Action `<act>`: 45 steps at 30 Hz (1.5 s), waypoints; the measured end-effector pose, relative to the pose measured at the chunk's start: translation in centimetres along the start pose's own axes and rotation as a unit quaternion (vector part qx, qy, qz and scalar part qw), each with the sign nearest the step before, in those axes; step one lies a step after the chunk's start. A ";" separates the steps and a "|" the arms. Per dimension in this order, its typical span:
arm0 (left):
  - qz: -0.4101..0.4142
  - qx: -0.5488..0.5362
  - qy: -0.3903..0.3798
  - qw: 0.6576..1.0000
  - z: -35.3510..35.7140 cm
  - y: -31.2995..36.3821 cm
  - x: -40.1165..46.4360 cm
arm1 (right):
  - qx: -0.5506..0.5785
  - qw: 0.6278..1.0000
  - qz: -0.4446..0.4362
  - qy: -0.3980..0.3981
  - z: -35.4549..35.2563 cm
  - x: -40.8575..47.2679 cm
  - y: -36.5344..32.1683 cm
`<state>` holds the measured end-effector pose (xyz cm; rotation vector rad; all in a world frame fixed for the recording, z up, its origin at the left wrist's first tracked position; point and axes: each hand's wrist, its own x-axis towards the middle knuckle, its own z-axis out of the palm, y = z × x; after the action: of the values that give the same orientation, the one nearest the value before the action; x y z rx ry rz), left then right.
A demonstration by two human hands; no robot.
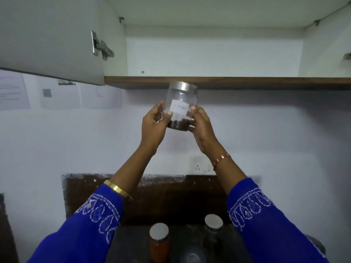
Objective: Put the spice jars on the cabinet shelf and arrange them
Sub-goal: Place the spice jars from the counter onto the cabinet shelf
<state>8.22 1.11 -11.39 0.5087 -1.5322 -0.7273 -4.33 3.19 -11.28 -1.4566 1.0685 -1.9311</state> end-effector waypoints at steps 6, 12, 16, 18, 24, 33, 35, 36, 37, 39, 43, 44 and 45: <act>0.052 0.023 -0.007 0.998 -3.9 2.3 8.6 | 0.021 0.998 -0.049 -0.034 5.1 7.4 -3.6; 0.068 0.032 0.015 0.997 -7.2 3.3 17.3 | -0.043 0.995 -0.094 -0.016 10.7 15.6 -5.8; 0.082 0.053 0.037 0.995 -8.4 2.8 21.2 | -0.055 0.992 -0.117 -0.009 13.2 19.6 -6.5; 0.081 0.076 0.036 0.993 -9.0 2.1 22.5 | -0.082 0.989 -0.120 -0.004 14.1 20.9 -6.5; 0.007 0.155 0.051 0.987 -9.8 0.1 25.1 | -0.185 0.975 -0.072 -0.097 15.1 23.0 -5.3; -0.056 0.271 0.145 0.950 -9.7 -0.6 26.5 | -0.286 0.949 -0.003 -0.130 17.3 25.3 -4.6; -0.034 0.305 0.168 0.937 -9.2 -0.6 26.1 | -0.303 0.946 -0.005 -0.114 17.9 25.6 -4.4; -0.024 0.318 0.171 0.932 -9.0 -0.5 25.9 | -0.309 0.945 -0.009 -0.106 18.2 25.8 -4.3; -0.019 0.325 0.172 0.930 -8.9 -0.6 25.8 | -0.313 0.944 -0.014 -0.099 18.6 25.9 -4.2; -0.026 0.328 0.165 0.930 -9.0 -0.5 25.7 | -0.319 0.943 -0.022 -0.089 19.2 26.2 -3.9; -0.061 0.314 0.134 0.938 -9.6 -0.2 26.0 | -0.330 0.940 -0.025 -0.080 20.3 26.5 -3.5; -0.065 0.311 0.126 0.940 -9.7 -0.2 26.0 | -0.330 0.940 -0.024 -0.079 20.4 26.4 -3.5; -0.065 0.309 0.119 0.941 -9.7 -0.2 26.0 | -0.328 0.941 -0.016 -0.078 20.4 26.2 -3.6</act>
<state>15.22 -18.61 6.83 1.1344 -1.4890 -0.2505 7.20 -20.76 8.93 -1.9328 1.7191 -1.4989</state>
